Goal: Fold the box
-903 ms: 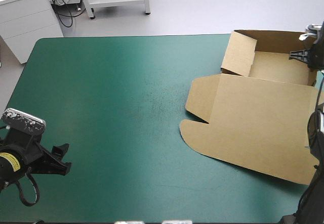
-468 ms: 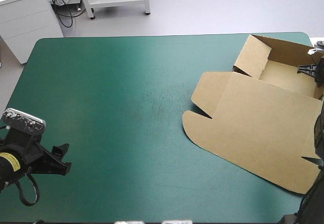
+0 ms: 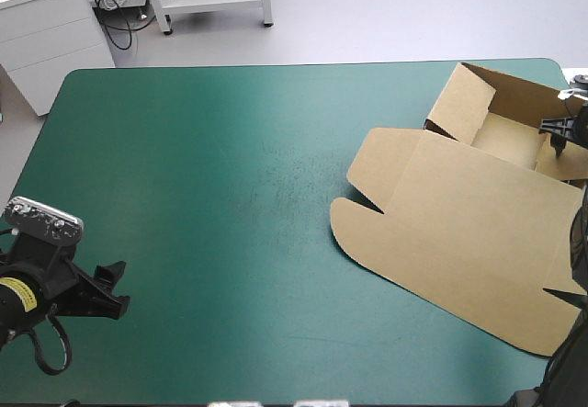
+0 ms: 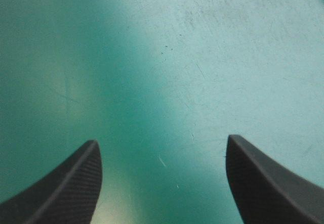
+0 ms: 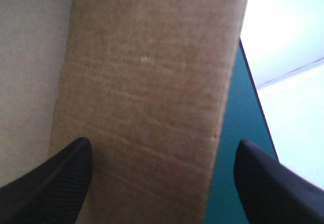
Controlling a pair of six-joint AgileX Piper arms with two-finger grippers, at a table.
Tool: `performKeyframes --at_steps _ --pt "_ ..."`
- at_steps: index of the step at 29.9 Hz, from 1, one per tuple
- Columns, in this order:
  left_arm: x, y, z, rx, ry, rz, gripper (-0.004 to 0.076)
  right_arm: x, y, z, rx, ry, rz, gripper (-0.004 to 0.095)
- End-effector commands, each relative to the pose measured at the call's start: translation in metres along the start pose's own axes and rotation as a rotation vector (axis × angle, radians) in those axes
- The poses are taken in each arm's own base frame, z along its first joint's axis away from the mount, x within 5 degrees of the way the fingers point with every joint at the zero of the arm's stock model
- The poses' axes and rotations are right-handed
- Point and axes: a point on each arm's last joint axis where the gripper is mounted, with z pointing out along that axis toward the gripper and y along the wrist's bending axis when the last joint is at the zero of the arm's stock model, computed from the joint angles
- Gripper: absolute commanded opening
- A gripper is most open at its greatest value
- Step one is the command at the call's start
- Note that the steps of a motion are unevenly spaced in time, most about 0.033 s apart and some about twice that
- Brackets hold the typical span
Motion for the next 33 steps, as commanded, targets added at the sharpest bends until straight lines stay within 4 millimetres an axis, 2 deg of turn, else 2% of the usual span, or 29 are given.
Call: performKeyframes --at_steps 1,6,9,14,18,22,25,28,33 --pt "0.0 0.002 -0.006 -0.006 0.013 0.006 0.0488 -0.012 -0.012 -0.059 0.002 -0.178 0.039 0.0724" --pt "0.0 0.001 -0.006 -0.006 0.009 0.008 0.0488 -0.02 -0.012 -0.101 -0.07 -0.306 0.082 0.0724" --pt "-0.001 0.002 -0.006 -0.008 0.002 0.008 0.0488 -0.018 -0.007 -0.126 -0.151 -0.361 0.096 0.0724" --pt "-0.003 0.003 -0.006 -0.024 -0.019 0.014 0.0488 -0.008 0.019 -0.167 -0.318 -0.42 0.032 0.0719" --pt "-0.006 0.004 -0.006 -0.029 -0.05 0.014 0.0488 0.002 0.055 -0.203 -0.43 -0.496 -0.081 0.0639" --pt "-0.009 0.005 -0.007 -0.048 -0.09 0.006 0.0488 0.023 0.103 -0.243 -0.496 -0.566 -0.247 0.0557" --pt "-0.011 0.008 -0.007 -0.077 -0.111 0.01 0.0488 0.045 0.134 -0.274 -0.499 -0.62 -0.363 0.0552" --pt "-0.014 0.01 -0.007 -0.099 -0.137 -0.004 0.0488 0.068 0.152 -0.302 -0.493 -0.679 -0.441 0.0552" --pt "-0.016 0.012 -0.007 -0.125 -0.171 -0.02 0.0488 0.107 0.166 -0.347 -0.585 -0.751 -0.524 0.0546"
